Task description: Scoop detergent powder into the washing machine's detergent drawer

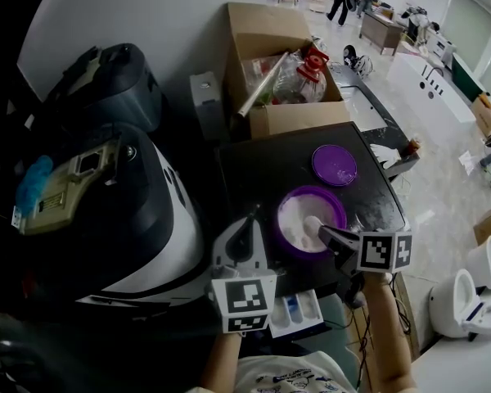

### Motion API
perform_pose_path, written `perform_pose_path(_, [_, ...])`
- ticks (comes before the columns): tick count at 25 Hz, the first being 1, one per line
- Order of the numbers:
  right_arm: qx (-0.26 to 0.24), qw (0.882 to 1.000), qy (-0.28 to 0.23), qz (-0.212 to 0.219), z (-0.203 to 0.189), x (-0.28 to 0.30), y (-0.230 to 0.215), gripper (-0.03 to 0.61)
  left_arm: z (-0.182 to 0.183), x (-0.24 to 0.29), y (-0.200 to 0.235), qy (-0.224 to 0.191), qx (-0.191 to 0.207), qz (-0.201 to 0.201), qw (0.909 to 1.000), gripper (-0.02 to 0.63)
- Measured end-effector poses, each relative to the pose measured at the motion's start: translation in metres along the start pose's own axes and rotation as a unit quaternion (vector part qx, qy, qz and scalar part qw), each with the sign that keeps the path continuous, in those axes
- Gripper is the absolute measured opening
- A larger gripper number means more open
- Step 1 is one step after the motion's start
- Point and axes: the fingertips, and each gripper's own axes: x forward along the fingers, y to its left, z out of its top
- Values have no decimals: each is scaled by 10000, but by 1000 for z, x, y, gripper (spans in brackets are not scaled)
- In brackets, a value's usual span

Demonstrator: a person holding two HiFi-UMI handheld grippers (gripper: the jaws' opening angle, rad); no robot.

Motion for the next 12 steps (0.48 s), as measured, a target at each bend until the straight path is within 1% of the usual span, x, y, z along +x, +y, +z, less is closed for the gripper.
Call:
perform_pose_path(3, [481, 9983, -250, 215, 3, -2, 2, 21, 1, -1, -2, -13, 12, -13, 10000, 2])
perform_pose_path(6, [852, 9945, -469, 399, 3, -4, 5, 21, 2, -3, -4, -21, 23, -37, 10000, 2])
perform_pose_path(10, [1483, 9841, -771, 607, 3, -7, 7, 21, 3, -3, -5, -41, 42, -63, 10000, 2])
perform_pose_path(12, [1670, 9791, -899, 732, 2, -8, 8, 21, 5, -3, -6, -57, 51, -73, 9999, 2])
